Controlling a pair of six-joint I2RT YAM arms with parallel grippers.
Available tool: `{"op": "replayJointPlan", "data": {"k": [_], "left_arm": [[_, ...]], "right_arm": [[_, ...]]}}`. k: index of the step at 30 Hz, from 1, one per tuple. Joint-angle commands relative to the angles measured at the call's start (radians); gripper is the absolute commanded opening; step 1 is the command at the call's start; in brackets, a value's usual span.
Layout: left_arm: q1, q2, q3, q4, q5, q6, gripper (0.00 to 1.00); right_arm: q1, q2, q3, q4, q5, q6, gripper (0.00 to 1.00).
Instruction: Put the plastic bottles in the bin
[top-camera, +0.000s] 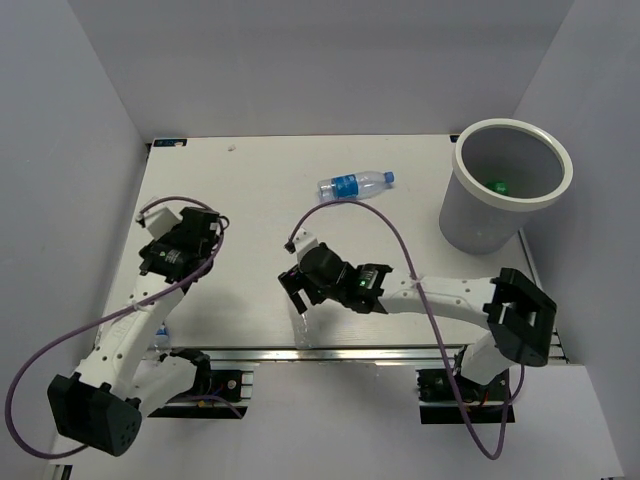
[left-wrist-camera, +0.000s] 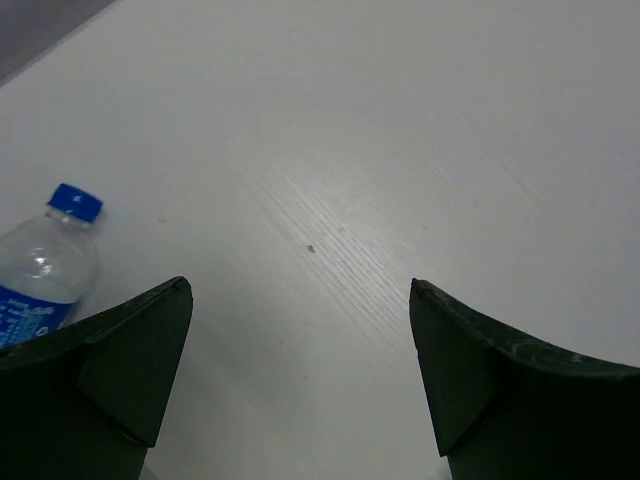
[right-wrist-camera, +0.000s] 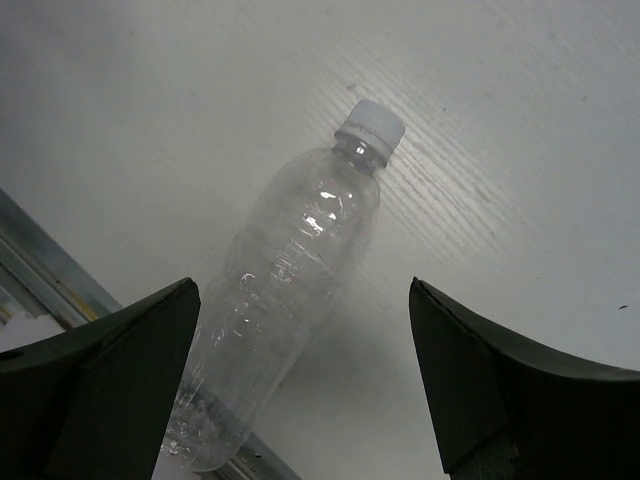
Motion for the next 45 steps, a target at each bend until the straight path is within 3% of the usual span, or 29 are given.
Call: {"op": "replayJointPlan", "data": {"k": [1, 10, 12, 13, 15, 17, 19, 24, 26, 28, 33, 37, 43, 45], "left_arm": [[0.133, -0.038, -0.034, -0.068, 0.041, -0.007, 0.98], [0.348, -0.056, -0.046, -0.095, 0.070, 0.088, 0.98], [0.440, -0.065, -0.066, -0.118, 0.055, 0.105, 0.98], [0.457, -0.070, -0.069, -0.114, 0.111, 0.120, 0.98], [0.487, -0.085, -0.081, -0.047, 0.164, 0.174, 0.98], [0.507, -0.075, -0.068, -0.060, 0.130, 0.171, 0.98], [0.532, -0.056, -0.049, -0.072, 0.131, 0.174, 0.98], [0.560, -0.036, -0.040, -0.059, 0.165, 0.217, 0.98], [0.580, -0.026, -0.043, -0.060, 0.157, 0.226, 0.98], [0.639, -0.019, -0.043, -0.039, 0.189, 0.247, 0.98], [0.872, 0.069, -0.031, 0.006, 0.395, 0.298, 0.98], [0.952, 0.086, -0.022, 0.006, 0.447, 0.289, 0.98], [0.963, 0.067, -0.052, -0.064, 0.427, 0.255, 0.98], [0.963, 0.056, -0.101, -0.066, 0.432, 0.246, 0.98]], "right_arm": [[0.026, 0.050, 0.002, 0.047, 0.086, 0.083, 0.89], [0.033, 0.208, -0.030, 0.117, 0.040, 0.105, 0.89], [0.021, 0.237, -0.029, 0.134, 0.039, 0.080, 0.86], [0.000, 0.230, -0.043, 0.139, 0.033, 0.080, 0.82], [-0.029, 0.199, -0.070, 0.206, -0.009, 0.080, 0.47], [-0.072, 0.135, -0.099, 0.248, -0.017, 0.056, 0.22], [-0.124, 0.078, -0.077, 0.225, 0.023, 0.020, 0.17], [-0.328, -0.083, -0.003, 0.232, -0.067, -0.070, 0.15], [-0.433, -0.169, 0.064, 0.216, -0.026, -0.127, 0.14], [-0.524, -0.235, 0.127, 0.197, 0.063, -0.200, 0.14], [-0.733, -0.349, 0.235, 0.277, 0.074, -0.357, 0.18], [-0.896, -0.324, 0.334, 0.239, 0.169, -0.452, 0.19], [-1.171, -0.208, 0.419, 0.153, 0.080, -0.387, 0.22], [-1.214, -0.183, 0.425, 0.105, 0.043, -0.364, 0.38]]}}
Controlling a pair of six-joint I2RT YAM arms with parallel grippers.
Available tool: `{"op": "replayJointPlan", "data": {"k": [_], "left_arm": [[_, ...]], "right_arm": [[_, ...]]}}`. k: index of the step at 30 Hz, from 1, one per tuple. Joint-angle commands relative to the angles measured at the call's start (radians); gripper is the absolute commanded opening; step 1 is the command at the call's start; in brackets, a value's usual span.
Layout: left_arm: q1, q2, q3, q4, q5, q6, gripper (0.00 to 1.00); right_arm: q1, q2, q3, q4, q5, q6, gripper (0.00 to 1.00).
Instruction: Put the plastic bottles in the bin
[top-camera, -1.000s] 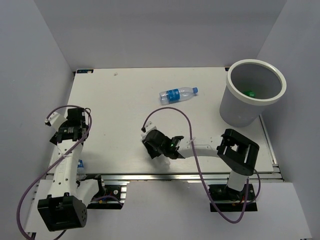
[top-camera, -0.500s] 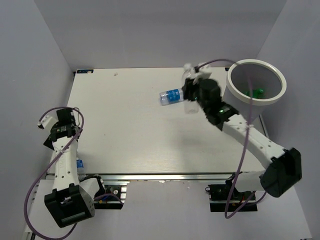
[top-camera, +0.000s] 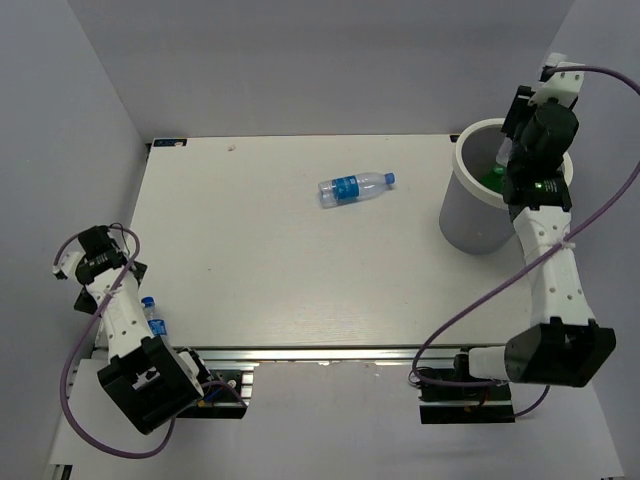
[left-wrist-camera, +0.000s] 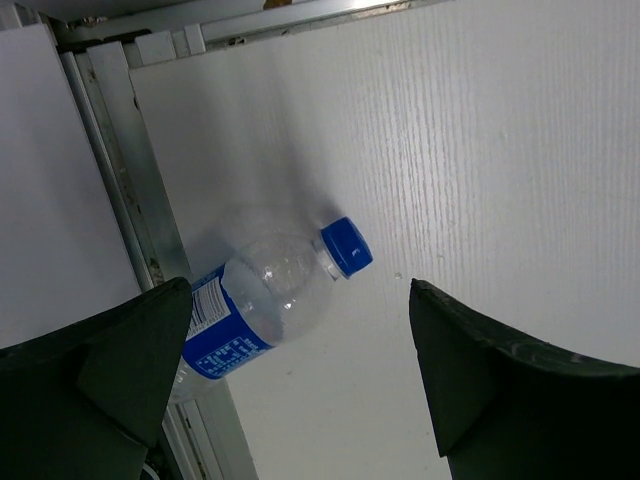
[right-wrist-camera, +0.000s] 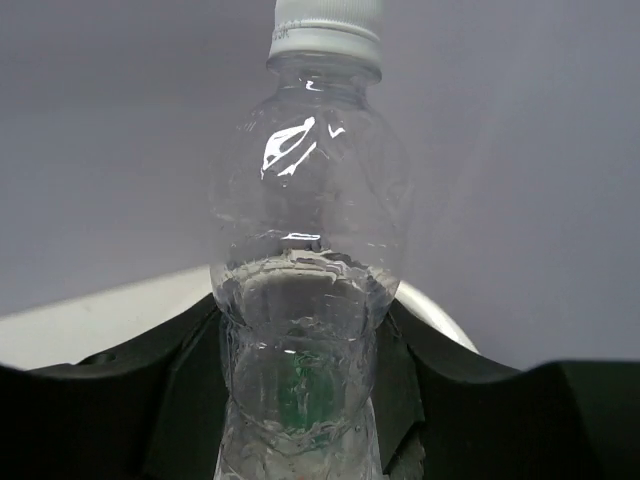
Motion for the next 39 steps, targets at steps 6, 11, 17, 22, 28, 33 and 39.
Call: {"op": "replayJointPlan", "data": {"k": [6, 11, 17, 22, 28, 33, 39], "left_arm": [[0.005, -0.018, -0.083, -0.035, 0.055, -0.042, 0.98], [0.006, -0.013, -0.114, -0.005, 0.107, -0.041, 0.98], [0.005, 0.010, -0.132, -0.020, 0.077, -0.084, 0.98], [0.005, 0.042, -0.143, -0.006, 0.052, -0.118, 0.98], [0.005, 0.119, -0.197, 0.080, 0.114, -0.127, 0.97], [0.002, 0.119, -0.195, 0.138, 0.138, -0.113, 0.79], [-0.021, 0.103, -0.190, 0.221, 0.287, -0.082, 0.36]], "right_arm": [[-0.068, 0.093, 0.010, -0.110, -0.084, 0.083, 0.89], [-0.068, 0.067, -0.001, -0.087, -0.165, 0.111, 0.89], [-0.068, -0.004, -0.072, -0.014, -0.156, 0.125, 0.89], [-0.068, -0.051, -0.114, 0.036, -0.139, 0.109, 0.89], [-0.068, -0.068, -0.165, 0.077, -0.144, 0.094, 0.89], [-0.068, -0.071, -0.187, 0.079, -0.217, 0.103, 0.89], [-0.067, -0.085, -0.194, 0.046, -0.530, 0.059, 0.89]]}}
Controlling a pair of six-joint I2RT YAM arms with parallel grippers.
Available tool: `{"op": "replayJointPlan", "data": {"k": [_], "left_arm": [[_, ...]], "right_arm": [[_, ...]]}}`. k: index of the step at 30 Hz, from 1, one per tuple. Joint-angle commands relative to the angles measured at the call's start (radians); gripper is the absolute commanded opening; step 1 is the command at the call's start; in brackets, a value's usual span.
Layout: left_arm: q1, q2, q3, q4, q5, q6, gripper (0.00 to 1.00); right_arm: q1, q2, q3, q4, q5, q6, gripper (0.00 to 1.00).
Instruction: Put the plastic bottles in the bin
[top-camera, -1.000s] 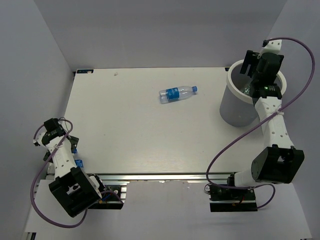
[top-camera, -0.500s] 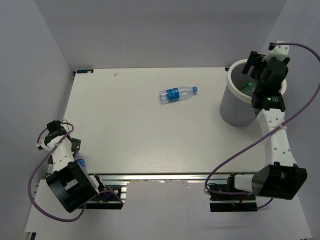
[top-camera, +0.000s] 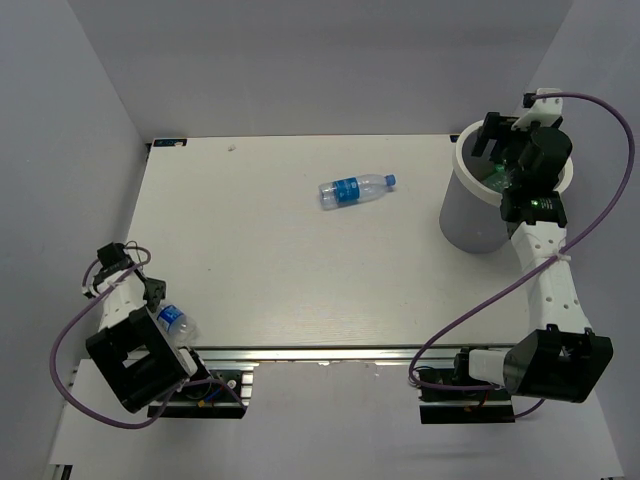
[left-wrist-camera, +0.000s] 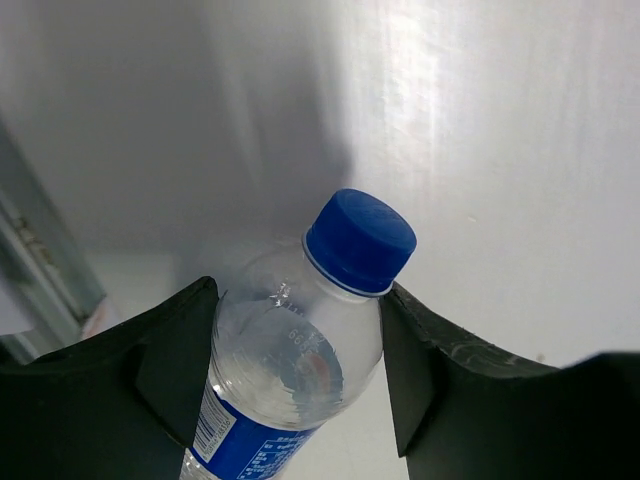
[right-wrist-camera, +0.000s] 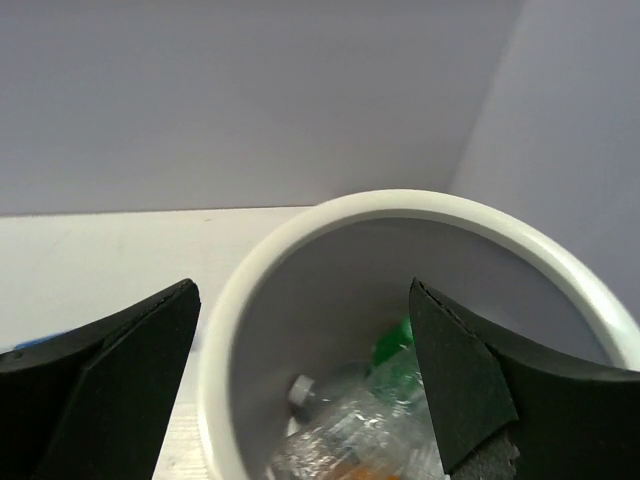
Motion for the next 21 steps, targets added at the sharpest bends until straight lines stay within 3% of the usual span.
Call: {"op": "replayJointPlan", "data": {"k": [1, 3, 6, 9, 14, 21], "left_arm": [[-0.037, -0.023, 0.018, 0.088, 0.133, 0.017, 0.32], [-0.146, -0.021, 0.074, 0.092, 0.122, -0.012, 0.15], [-0.346, 0.006, 0.212, 0.094, 0.040, -0.041, 0.01], [-0.460, 0.049, 0.337, 0.149, 0.049, -0.061, 0.00], [-0.685, 0.127, 0.496, 0.250, 0.042, -0.071, 0.00], [-0.923, 0.227, 0.656, 0.445, 0.066, -0.103, 0.00]], "right_arm": [[0.003, -0.042, -0.008, 0.025, -0.259, -0.033, 0.89], [0.059, -0.046, 0.007, -0.016, -0.293, -0.044, 0.89], [0.241, -0.050, 0.044, -0.082, -0.204, -0.165, 0.89], [0.358, -0.059, 0.046, -0.100, -0.222, -0.199, 0.89], [0.443, -0.053, 0.021, -0.066, -0.451, -0.155, 0.89], [0.616, 0.053, -0.089, 0.156, -0.511, 0.117, 0.89]]}}
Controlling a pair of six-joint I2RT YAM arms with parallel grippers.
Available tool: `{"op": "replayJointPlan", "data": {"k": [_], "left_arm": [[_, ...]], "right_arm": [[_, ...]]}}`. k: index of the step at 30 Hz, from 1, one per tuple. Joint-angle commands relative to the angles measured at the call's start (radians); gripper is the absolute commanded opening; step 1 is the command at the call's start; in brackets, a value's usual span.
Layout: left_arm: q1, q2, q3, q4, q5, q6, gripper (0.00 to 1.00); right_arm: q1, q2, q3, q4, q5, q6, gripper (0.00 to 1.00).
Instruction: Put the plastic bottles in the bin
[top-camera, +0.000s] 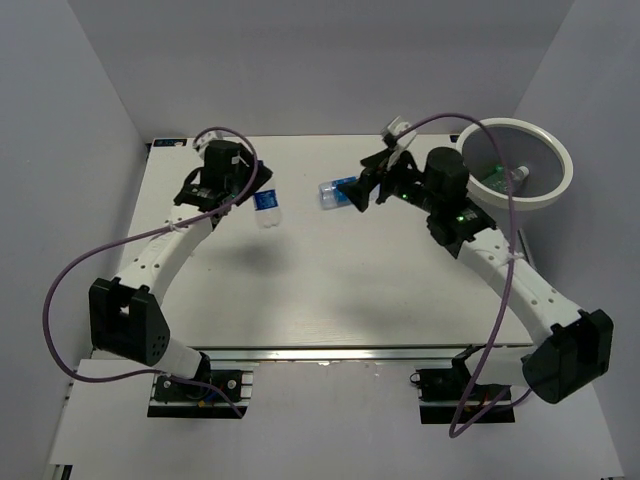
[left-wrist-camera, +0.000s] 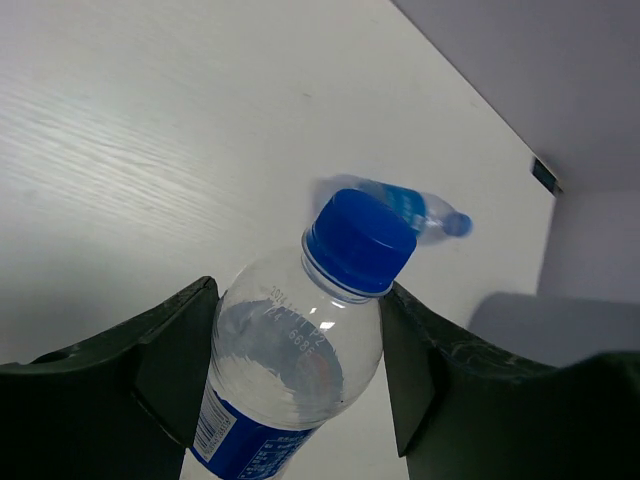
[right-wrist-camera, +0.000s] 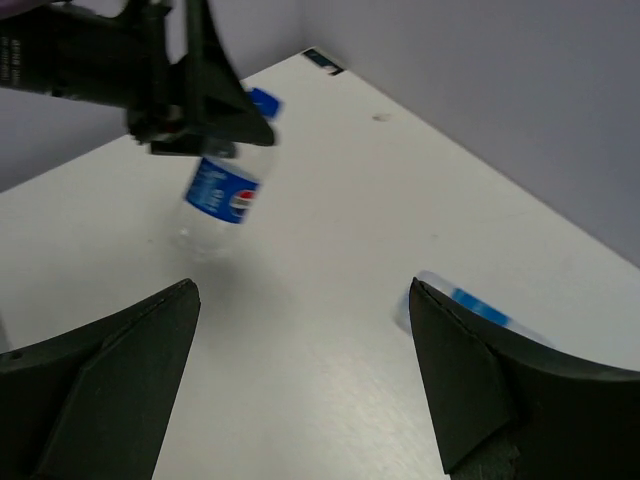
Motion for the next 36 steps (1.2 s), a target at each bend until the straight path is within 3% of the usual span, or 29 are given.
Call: {"op": "replayJointPlan", "data": {"k": [1, 9, 17, 18, 20, 22, 23, 24, 25, 26, 27, 28, 32, 36], "left_arm": [[-0.085, -0.001, 0.059, 0.142, 0.018, -0.029, 0.00], [-0.178, 0.004, 0.004, 0.380, 0.114, -0.121, 0.00], [-0.215, 0.012, 0.005, 0.423, 0.191, -0.101, 0.00], [-0.217, 0.012, 0.007, 0.423, 0.197, -0.101, 0.00], [-0.220, 0.012, 0.004, 0.423, 0.210, -0.095, 0.00], [-0.221, 0.013, 0.008, 0.419, 0.225, -0.069, 0.00], [-0.221, 0.016, 0.016, 0.406, 0.228, -0.058, 0.05], [-0.221, 0.016, 0.027, 0.368, 0.226, -0.031, 0.19], [-0.221, 0.016, 0.042, 0.351, 0.219, -0.015, 0.44], [-0.221, 0.012, 0.050, 0.337, 0.213, -0.003, 0.81], [-0.221, 0.010, 0.056, 0.311, 0.202, 0.029, 0.93], [-0.221, 0.006, 0.077, 0.293, 0.182, 0.046, 0.98], [-0.220, 0.000, 0.187, 0.144, 0.057, 0.141, 0.98], [-0.212, -0.040, 0.242, 0.080, -0.043, 0.219, 0.98]], "right_arm": [[0.083, 0.070, -0.043, 0.153, -0.033, 0.153, 0.89], [0.184, 0.259, 0.016, 0.281, 0.100, 0.332, 0.89], [0.214, 0.362, 0.049, 0.331, 0.165, 0.392, 0.88], [0.214, 0.365, 0.048, 0.344, 0.166, 0.397, 0.86], [0.214, 0.373, 0.054, 0.355, 0.162, 0.395, 0.71], [0.214, 0.370, 0.056, 0.350, 0.181, 0.391, 0.50], [0.214, 0.367, 0.054, 0.332, 0.197, 0.389, 0.42], [0.214, 0.357, 0.052, 0.322, 0.214, 0.391, 0.34], [0.214, 0.351, 0.046, 0.313, 0.249, 0.391, 0.25], [0.212, 0.344, 0.042, 0.306, 0.263, 0.386, 0.22], [0.208, 0.327, 0.037, 0.290, 0.270, 0.347, 0.19], [0.205, 0.316, 0.042, 0.270, 0.313, 0.330, 0.15], [0.162, 0.259, 0.086, 0.151, 0.442, 0.236, 0.11], [0.009, 0.192, 0.138, 0.063, 0.499, 0.155, 0.10]]}}
